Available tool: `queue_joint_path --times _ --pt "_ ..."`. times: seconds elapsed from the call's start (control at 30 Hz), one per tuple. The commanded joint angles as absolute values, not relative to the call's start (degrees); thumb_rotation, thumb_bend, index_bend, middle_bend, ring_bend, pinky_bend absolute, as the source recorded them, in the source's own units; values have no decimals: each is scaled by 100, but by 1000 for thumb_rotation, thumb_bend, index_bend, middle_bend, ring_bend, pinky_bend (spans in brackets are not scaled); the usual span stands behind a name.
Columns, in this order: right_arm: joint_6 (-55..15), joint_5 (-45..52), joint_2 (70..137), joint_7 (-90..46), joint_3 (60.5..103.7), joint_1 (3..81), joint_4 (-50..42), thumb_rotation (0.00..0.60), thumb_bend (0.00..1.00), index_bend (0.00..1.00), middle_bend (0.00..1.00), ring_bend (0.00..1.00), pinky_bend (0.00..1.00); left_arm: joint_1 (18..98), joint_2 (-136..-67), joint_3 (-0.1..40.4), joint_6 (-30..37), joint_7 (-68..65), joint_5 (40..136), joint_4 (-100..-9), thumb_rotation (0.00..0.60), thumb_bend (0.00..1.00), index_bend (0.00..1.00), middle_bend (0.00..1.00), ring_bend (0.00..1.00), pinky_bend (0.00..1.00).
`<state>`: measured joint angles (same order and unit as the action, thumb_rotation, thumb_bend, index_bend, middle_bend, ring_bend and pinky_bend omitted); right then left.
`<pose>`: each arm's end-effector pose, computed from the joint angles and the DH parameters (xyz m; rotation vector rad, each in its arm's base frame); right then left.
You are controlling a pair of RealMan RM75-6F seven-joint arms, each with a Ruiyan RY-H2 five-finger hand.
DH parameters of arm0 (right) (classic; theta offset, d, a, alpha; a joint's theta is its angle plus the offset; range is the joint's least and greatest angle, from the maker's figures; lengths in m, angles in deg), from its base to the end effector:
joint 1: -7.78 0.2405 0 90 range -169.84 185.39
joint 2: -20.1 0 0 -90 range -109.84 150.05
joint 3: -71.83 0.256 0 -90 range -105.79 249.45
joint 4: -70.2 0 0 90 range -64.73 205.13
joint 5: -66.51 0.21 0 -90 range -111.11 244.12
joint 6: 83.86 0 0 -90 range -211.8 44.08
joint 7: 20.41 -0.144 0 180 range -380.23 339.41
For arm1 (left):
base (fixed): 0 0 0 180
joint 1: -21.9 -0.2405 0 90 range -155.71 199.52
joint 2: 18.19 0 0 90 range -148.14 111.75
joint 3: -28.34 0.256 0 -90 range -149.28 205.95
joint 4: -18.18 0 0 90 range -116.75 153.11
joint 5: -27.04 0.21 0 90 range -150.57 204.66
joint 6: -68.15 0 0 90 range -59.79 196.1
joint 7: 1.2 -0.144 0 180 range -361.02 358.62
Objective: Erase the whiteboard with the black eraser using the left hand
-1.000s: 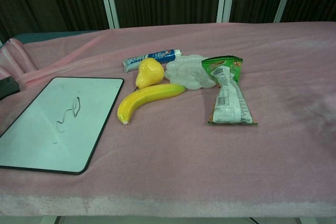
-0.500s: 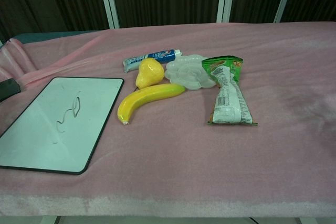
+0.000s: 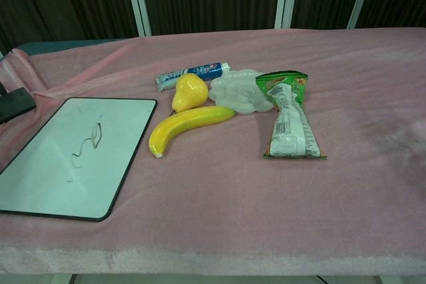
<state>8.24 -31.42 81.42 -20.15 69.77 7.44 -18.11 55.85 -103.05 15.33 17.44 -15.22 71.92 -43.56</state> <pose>-0.3142 -0.1332 0.1723 1.5336 -0.7698 0.8776 -0.3305 0.3767 0.0789 -1.2818 -1.1179 -0.5797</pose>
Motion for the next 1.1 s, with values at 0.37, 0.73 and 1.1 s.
queue_joint_path --times 0.37,0.73,1.1 --pt "771 -3149 8149 -1976 6962 761 -1823 600 339 0 0 0 0 4990 -9629 2103 515 -1379 8933 -6740 600 730 611 762 752 710" --pt "802 -3182 8133 -2012 6945 750 -1820 600 339 0 0 0 0 4979 -9894 2501 459 -2594 8798 -7416 600 765 608 763 752 715" --pt "865 -3200 8107 -2093 6939 723 -1793 600 339 0 0 0 0 5183 -10200 2384 581 -3266 8231 -7406 600 767 609 768 753 713"
